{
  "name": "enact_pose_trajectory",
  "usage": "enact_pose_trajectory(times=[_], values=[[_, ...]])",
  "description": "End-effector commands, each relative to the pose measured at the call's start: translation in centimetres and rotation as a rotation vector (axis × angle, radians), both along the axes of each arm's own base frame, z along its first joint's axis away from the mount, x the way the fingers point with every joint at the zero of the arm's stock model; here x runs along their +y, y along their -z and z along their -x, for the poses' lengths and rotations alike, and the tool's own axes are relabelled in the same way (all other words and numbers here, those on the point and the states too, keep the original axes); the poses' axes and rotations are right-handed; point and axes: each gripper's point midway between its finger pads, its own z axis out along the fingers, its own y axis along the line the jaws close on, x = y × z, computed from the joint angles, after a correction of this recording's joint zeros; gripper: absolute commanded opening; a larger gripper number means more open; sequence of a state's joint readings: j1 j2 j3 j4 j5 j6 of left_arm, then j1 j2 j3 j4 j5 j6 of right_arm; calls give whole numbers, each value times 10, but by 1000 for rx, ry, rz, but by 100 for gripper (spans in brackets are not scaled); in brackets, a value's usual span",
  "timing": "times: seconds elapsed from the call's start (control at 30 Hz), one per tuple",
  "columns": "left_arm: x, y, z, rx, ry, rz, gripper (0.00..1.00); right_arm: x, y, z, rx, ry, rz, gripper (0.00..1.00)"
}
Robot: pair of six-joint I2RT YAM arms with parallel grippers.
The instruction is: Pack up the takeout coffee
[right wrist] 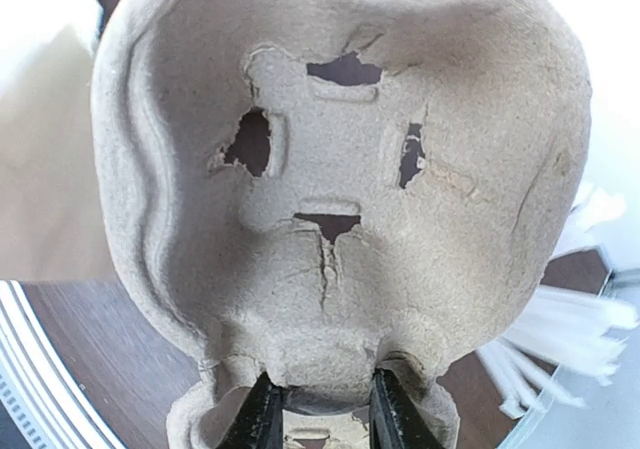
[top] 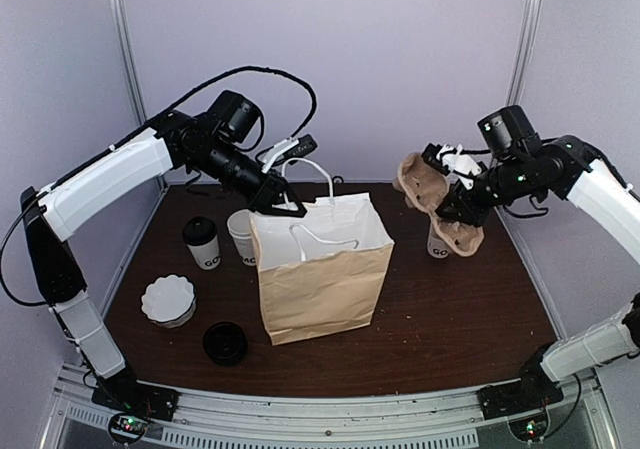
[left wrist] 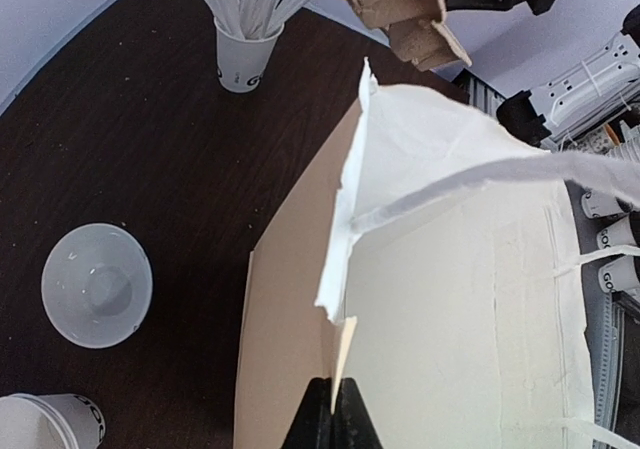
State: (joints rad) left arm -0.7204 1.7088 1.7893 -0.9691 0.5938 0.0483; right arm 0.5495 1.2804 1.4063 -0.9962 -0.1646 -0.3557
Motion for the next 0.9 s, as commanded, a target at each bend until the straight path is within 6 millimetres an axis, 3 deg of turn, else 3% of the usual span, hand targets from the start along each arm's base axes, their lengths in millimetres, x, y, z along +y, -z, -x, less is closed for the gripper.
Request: enact_pose_trajectory(times=[0.0,0.23,0.4,0.57,0.87], values=[[-13,-25,2,38,29,90,0,19,-77,13,-137,-97,-201,25],[-27,-27,8,94,40,107,0,60,-154,52,-106,-324,-482,26],[-40,-22,6,120,59,111,0,90,-193,76,-79,-494,-609,27],[-57,-27,13,125,104,130,0,128,-194,93,-13,-622,-629,27],[-73,-28,32,142,170,144,0,167,-158,104,82,-716,-589,27]])
